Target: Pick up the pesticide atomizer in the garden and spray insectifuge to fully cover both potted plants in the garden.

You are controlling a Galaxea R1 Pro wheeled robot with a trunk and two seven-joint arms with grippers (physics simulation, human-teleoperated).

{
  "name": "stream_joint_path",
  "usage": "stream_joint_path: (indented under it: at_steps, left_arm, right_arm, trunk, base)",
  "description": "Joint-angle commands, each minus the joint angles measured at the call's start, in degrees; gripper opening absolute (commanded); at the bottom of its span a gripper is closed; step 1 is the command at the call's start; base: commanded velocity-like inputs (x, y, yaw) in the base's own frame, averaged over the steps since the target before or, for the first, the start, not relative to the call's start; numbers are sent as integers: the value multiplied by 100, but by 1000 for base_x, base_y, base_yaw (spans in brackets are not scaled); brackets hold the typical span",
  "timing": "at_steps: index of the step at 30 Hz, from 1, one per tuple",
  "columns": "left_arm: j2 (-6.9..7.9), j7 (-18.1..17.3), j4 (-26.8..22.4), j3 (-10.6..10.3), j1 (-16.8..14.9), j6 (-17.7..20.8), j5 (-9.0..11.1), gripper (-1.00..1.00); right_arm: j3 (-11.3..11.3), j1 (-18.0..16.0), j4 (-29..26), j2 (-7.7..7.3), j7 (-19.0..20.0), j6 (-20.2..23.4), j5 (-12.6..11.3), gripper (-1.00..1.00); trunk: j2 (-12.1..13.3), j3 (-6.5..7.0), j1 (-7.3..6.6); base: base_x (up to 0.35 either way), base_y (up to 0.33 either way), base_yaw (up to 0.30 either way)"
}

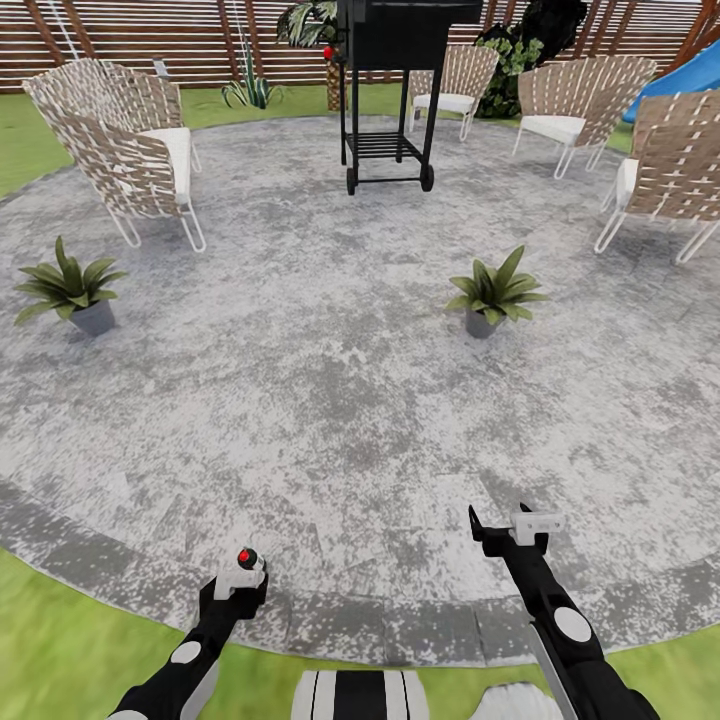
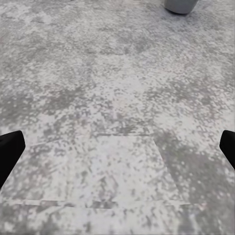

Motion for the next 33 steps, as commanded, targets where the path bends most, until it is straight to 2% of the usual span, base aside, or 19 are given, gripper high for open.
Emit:
stream_joint_path:
  at_steps: [1,7,33]
  left_arm:
    - [0,-10,5,11,-2,-19,-1,100]
    - [-2,-10,5,11,-2,-20,-1,100]
    - [17,-10,5,13,-2,-37,-1,100]
  right_arm:
    - [0,-1,0,-1,-2,-16,1,100]
    - [0,3,-4,-1,-2,-16,4,100]
    - [0,2,-4,-1,-2,-16,0,100]
  trunk:
    - [-1,-3,-1]
    - [-1,-3,-1]
    - [-1,-3,-1]
  base:
    - [94,0,0]
    - [127,0,0]
    - [14,0,0]
